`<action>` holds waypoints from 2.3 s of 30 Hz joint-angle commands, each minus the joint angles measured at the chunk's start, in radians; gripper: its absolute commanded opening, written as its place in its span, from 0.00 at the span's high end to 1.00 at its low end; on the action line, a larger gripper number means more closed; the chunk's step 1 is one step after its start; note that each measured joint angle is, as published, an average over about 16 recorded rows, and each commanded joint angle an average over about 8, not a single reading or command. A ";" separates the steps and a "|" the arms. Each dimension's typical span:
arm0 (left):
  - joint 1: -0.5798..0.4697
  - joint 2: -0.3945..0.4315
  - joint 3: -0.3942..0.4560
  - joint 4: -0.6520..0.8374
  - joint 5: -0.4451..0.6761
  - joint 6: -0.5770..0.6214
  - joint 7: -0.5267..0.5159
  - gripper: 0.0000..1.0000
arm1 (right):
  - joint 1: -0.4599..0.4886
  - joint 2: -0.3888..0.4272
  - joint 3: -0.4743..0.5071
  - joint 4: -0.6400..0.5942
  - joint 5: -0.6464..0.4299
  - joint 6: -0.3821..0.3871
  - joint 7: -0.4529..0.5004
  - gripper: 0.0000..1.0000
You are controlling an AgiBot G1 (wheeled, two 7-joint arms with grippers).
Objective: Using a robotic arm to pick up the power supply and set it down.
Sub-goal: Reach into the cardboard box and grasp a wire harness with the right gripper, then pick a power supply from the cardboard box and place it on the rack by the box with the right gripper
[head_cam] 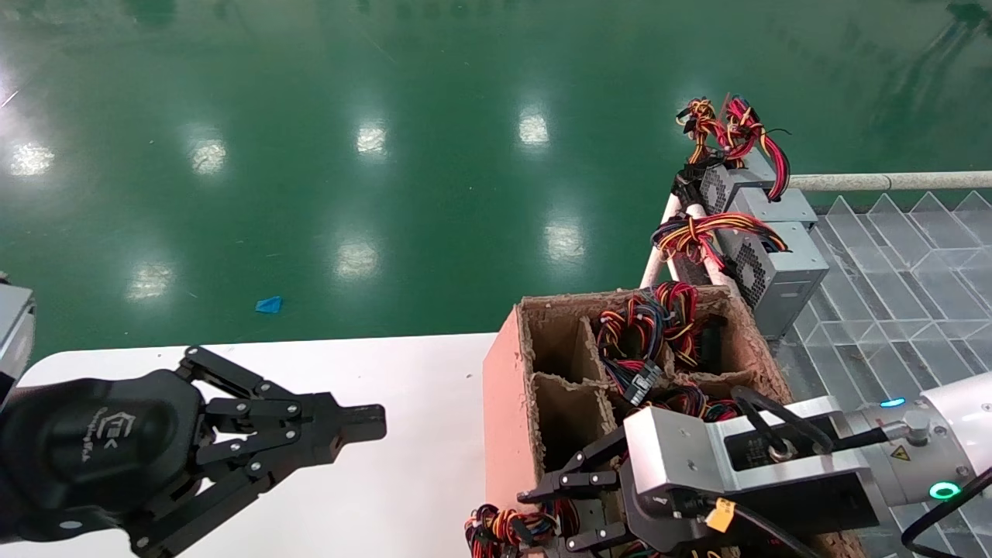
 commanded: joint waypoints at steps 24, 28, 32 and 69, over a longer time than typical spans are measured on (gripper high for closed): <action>0.000 0.000 0.000 0.000 0.000 0.000 0.000 1.00 | 0.105 0.027 -0.028 0.095 0.000 -0.015 0.039 1.00; 0.000 0.000 0.000 0.000 0.000 0.000 0.000 1.00 | 0.169 0.036 -0.044 0.137 0.004 -0.025 0.054 1.00; 0.000 0.000 0.000 0.000 0.000 0.000 0.000 1.00 | 0.255 0.041 -0.080 0.166 0.007 -0.031 0.062 1.00; 0.000 0.000 0.000 0.000 0.000 0.000 0.000 1.00 | 0.985 0.050 -0.258 0.091 -0.064 -0.017 -0.084 1.00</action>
